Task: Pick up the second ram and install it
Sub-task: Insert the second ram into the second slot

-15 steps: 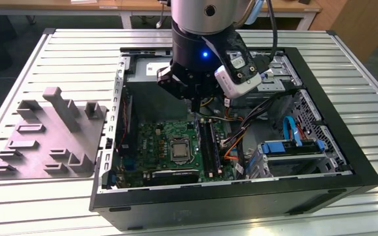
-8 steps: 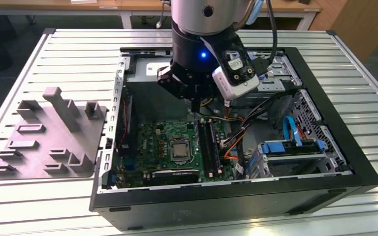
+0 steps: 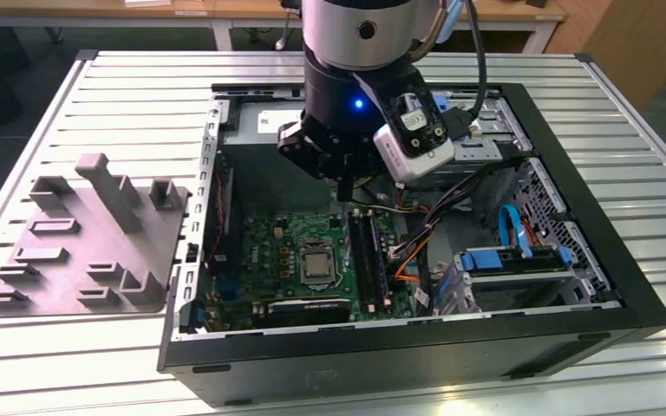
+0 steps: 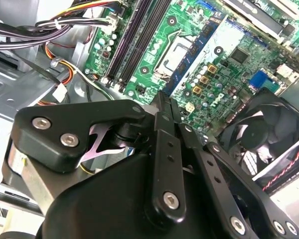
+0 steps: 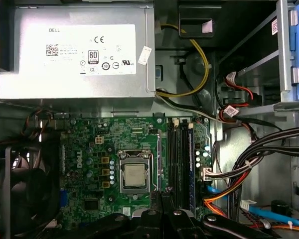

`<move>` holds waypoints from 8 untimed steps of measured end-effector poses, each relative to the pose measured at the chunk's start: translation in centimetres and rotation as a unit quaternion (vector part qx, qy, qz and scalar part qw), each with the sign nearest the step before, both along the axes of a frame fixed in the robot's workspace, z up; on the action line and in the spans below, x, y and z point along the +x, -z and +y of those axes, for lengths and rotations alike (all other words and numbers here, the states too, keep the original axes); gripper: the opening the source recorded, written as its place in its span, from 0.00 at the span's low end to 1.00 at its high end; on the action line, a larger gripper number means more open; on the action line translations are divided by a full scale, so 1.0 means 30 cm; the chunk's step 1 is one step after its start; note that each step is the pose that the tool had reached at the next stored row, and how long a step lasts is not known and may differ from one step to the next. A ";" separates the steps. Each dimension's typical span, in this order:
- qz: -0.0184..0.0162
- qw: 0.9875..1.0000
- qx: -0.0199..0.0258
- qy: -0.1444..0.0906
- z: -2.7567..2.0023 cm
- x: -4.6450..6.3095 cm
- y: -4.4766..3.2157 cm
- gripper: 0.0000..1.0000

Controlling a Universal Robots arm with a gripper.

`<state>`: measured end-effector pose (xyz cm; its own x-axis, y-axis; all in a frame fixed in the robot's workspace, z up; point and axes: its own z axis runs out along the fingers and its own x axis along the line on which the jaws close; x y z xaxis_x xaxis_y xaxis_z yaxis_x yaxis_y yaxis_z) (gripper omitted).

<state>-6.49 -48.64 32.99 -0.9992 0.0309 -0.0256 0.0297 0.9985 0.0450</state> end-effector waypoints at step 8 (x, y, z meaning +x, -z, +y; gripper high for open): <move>0.000 1.000 0.000 -0.002 0.000 0.003 0.005 0.11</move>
